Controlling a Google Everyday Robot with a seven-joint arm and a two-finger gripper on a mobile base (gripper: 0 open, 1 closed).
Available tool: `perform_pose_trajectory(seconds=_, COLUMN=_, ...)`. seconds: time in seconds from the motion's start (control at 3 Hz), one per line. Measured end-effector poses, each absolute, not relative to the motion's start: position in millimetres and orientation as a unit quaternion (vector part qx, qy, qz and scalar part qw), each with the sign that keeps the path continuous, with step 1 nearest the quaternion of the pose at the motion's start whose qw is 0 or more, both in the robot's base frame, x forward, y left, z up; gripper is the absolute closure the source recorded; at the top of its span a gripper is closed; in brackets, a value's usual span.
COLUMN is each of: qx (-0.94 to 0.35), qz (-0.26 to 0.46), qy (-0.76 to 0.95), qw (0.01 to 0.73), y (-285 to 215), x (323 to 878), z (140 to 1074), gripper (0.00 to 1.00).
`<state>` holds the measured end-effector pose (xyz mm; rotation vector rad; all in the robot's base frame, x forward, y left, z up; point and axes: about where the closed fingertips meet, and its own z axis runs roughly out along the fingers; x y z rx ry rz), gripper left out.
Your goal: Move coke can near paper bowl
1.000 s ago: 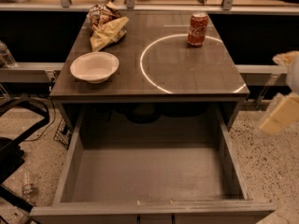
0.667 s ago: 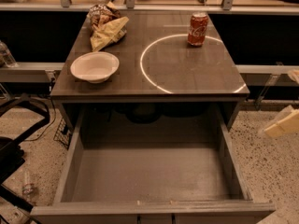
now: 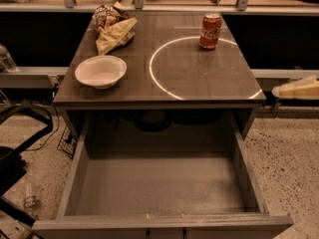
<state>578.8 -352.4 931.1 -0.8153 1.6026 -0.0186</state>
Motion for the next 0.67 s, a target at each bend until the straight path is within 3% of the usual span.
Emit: perform_pose_trajectory(seconds=0.67, qx=-0.335, qz=-0.035, qy=0.666, qw=0.665, y=-349.7, x=604.8, z=954.9, gripper=0.00)
